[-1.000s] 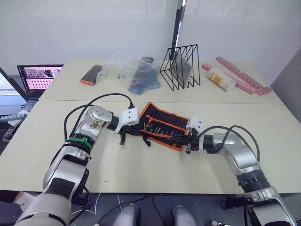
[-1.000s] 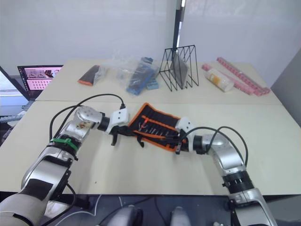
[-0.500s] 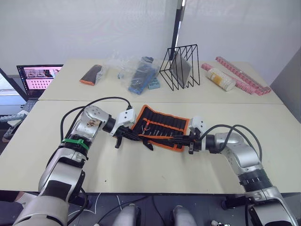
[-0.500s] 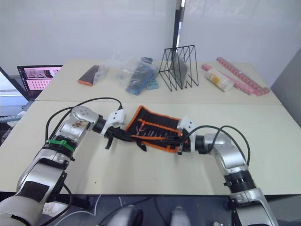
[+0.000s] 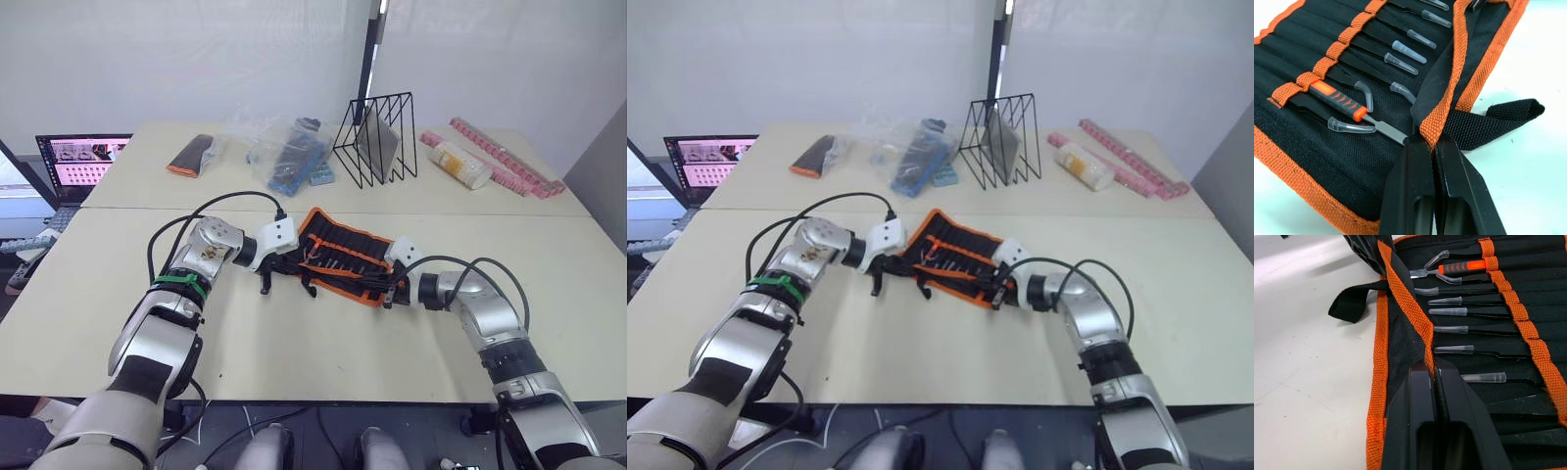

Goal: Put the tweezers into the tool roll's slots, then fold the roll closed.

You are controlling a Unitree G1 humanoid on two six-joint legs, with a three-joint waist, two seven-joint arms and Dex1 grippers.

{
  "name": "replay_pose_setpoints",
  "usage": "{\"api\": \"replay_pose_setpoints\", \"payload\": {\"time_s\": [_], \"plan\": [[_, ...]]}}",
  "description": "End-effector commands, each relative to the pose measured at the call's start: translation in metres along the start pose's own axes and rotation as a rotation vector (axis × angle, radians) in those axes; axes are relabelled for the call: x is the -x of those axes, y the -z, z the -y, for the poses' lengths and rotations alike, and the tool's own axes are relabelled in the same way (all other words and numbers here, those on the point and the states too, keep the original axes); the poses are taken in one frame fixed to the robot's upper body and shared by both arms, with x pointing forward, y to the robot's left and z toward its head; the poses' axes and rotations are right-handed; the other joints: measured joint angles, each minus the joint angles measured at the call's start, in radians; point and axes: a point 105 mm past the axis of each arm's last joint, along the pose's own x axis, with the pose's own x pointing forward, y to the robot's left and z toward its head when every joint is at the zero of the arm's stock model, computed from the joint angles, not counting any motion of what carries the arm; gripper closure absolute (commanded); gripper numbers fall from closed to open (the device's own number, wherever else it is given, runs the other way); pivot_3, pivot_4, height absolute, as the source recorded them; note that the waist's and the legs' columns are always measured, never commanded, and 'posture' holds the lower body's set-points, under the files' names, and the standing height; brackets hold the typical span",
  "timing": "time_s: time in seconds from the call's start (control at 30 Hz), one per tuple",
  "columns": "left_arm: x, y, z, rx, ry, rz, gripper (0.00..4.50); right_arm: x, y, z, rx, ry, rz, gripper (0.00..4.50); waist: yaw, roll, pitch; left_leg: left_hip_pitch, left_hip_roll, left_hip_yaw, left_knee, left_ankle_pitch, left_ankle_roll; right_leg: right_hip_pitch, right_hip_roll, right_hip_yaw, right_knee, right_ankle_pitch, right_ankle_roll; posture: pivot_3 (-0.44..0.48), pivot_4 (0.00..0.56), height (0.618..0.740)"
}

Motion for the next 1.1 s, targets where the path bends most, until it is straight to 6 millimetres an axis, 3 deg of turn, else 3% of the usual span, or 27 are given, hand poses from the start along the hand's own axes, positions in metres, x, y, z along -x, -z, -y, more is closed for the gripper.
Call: {"api": "replay_pose_setpoints", "payload": {"time_s": [0.03,0.3,0.57,0.73,0.77,0.83,1.0,1.1], "plan": [[0.007,-0.014,-0.014,-0.032,-0.066,0.018,4.5,0.004,-0.003,0.013,0.042,0.07,0.0,4.46,0.0,0.0,0.0,0.0,0.0,0.0,0.001,0.0,0.0,0.0,0.0,0.0,0.0,0.0,0.0,0.0,0.15,0.687],[0.005,-0.023,-0.023,-0.026,-0.118,0.04,4.5,0.001,0.002,0.009,0.057,0.068,0.002,4.46,0.001,0.0,0.0,0.0,0.0,0.0,0.001,0.0,0.0,0.0,0.0,0.0,0.001,0.0,0.0,0.0,0.15,0.687],[0.012,-0.027,-0.031,-0.041,-0.168,0.045,1.97,0.005,0.0,0.007,0.05,0.066,0.028,4.5,0.0,0.0,0.0,-0.001,0.0,0.0,0.002,0.0,0.001,0.0,0.0,0.0,0.001,0.0,0.0,0.0,0.15,0.687],[0.025,-0.028,-0.039,-0.039,-0.221,0.067,0.26,0.016,-0.02,0.016,0.049,0.125,0.13,4.5,-0.001,0.0,0.0,-0.001,0.0,0.0,0.002,0.0,0.001,0.0,0.0,0.0,0.001,0.0,0.0,0.0,0.15,0.687],[0.028,-0.027,-0.04,-0.035,-0.236,0.073,0.05,0.019,-0.025,0.017,0.043,0.134,0.157,4.5,-0.001,0.0,0.0,-0.001,0.0,0.0,0.002,0.0,0.001,0.0,0.0,0.0,0.001,0.0,0.0,0.0,0.15,0.687],[0.035,-0.029,-0.045,-0.022,-0.274,0.109,0.05,0.025,-0.033,0.016,0.041,0.129,0.192,4.5,-0.001,0.0,0.0,-0.001,0.0,0.0,0.002,0.0,0.001,-0.001,0.0,0.0,0.001,0.0,0.0,0.0,0.15,0.687],[0.051,-0.043,-0.056,-0.006,-0.379,0.233,0.0,0.039,-0.051,0.02,0.056,0.172,0.256,2.94,0.0,0.0,0.0,-0.001,0.0,0.0,0.002,-0.001,0.001,-0.001,0.0,0.0,0.001,0.0,0.0,0.0,0.15,0.687],[0.051,-0.055,-0.054,0.005,-0.37,0.325,0.0,0.045,-0.06,0.027,0.075,0.245,0.293,1.98,0.0,0.0,0.0,-0.001,0.0,0.0,0.002,-0.001,0.001,-0.001,0.0,0.0,0.001,0.0,0.0,0.0,0.15,0.687]]}}
